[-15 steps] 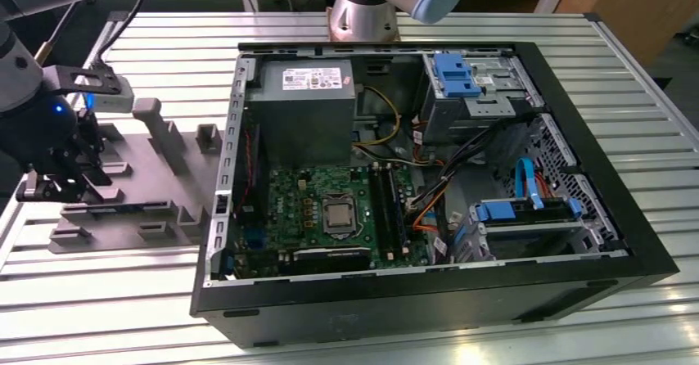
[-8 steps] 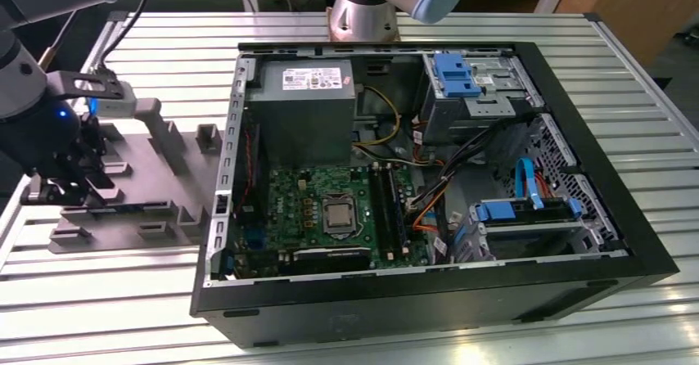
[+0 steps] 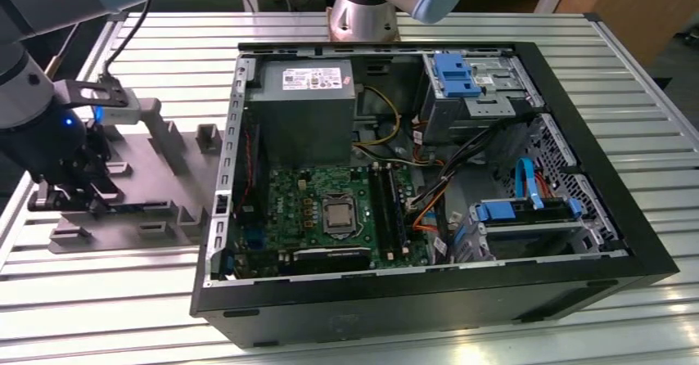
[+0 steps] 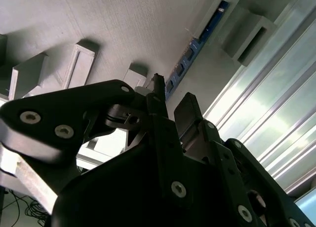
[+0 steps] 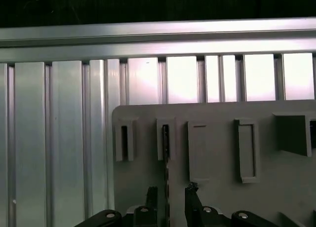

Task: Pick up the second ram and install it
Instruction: 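Pick up the second ram and move it above second insertion slot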

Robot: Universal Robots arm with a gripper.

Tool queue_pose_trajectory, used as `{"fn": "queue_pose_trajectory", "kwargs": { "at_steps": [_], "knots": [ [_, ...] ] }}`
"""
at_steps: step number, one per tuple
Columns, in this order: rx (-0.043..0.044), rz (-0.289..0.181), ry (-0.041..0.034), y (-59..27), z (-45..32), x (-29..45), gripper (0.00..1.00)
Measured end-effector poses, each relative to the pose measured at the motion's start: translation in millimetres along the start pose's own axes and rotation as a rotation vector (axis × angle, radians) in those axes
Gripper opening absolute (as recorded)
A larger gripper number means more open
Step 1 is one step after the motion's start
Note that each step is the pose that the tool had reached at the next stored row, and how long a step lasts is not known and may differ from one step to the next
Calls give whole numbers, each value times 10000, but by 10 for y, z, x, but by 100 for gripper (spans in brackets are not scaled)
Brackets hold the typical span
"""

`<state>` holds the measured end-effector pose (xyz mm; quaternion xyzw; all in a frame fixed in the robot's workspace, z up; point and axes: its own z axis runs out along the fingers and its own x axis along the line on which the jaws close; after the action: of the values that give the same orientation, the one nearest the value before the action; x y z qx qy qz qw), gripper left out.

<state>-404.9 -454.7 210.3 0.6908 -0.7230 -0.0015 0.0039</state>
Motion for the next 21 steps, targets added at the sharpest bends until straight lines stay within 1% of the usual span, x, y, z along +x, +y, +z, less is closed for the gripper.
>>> {"fn": "queue_pose_trajectory", "kwargs": {
  "at_steps": [8, 12, 18, 20, 21],
  "knots": [
    [83, -1, -3, -2, 114, 7, 36],
    [195, -1, -10, 1, 152, 11, 36],
    [203, 0, -9, 2, 178, 11, 36],
    [205, 0, -10, 2, 185, 11, 34],
    [206, 0, -10, 3, 189, 11, 27]
  ]
}}
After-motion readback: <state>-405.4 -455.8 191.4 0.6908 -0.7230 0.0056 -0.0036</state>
